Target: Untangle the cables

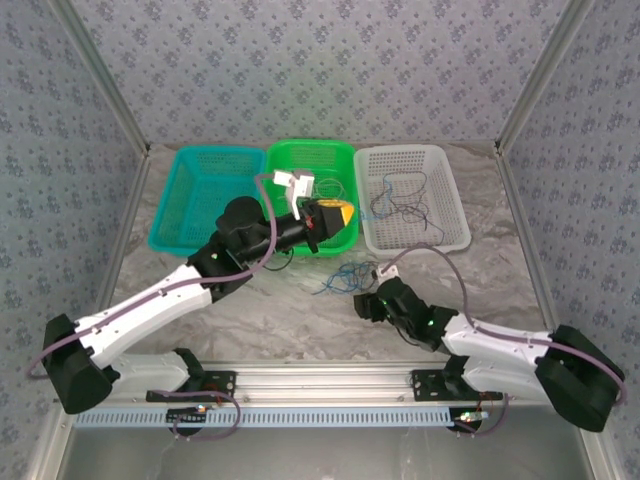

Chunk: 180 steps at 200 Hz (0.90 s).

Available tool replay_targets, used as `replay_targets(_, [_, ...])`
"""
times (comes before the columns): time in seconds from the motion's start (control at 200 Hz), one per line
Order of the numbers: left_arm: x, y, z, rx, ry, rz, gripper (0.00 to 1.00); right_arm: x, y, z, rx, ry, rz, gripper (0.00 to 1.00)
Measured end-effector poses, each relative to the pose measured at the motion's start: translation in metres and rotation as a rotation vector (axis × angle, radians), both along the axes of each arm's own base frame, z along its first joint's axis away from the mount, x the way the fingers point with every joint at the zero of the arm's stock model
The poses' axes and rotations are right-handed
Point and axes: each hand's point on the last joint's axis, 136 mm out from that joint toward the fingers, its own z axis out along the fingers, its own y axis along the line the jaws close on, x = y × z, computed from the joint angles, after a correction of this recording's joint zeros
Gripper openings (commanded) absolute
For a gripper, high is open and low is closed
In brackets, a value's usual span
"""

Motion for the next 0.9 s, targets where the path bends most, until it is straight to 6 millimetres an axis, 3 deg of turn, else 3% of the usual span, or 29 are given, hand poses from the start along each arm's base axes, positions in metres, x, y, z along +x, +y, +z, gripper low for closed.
replay_targets(0.09, [0.009,0.013,0.002,0.021,-0.013,0.054,0.01,0.000,-0.006,0.009,0.024,-0.030,-0.022,0.72])
replay_targets(0.22, [0.045,0.050,-0.007,0.076,0.005,0.200,0.01,-0.002,-0.011,0.017,0.044,-0.047,-0.035,0.73])
replay_targets(0.335, [0.088,0.104,-0.023,0.145,0.041,0.405,0.02,-0.005,-0.016,0.011,0.015,-0.027,-0.041,0.74])
replay_targets(0.45, [0.122,0.171,-0.042,0.200,0.074,0.619,0.02,-0.007,-0.019,0.001,-0.032,0.009,-0.041,0.75])
replay_targets(0.645, [0.159,0.264,-0.106,0.269,0.235,0.857,0.06,-0.005,-0.017,-0.008,-0.085,0.053,-0.041,0.76])
replay_targets(0.785, [0.175,0.303,-0.163,0.293,0.410,0.930,0.30,-0.003,-0.013,-0.011,-0.102,0.069,-0.042,0.76])
replay_targets(0.849, [0.178,0.307,-0.186,0.315,0.474,0.925,0.60,-0.001,-0.012,-0.010,-0.104,0.071,-0.042,0.76])
replay_targets(0.899, [0.179,0.305,-0.198,0.323,0.515,0.911,0.77,0.000,-0.010,-0.009,-0.103,0.070,-0.042,0.77])
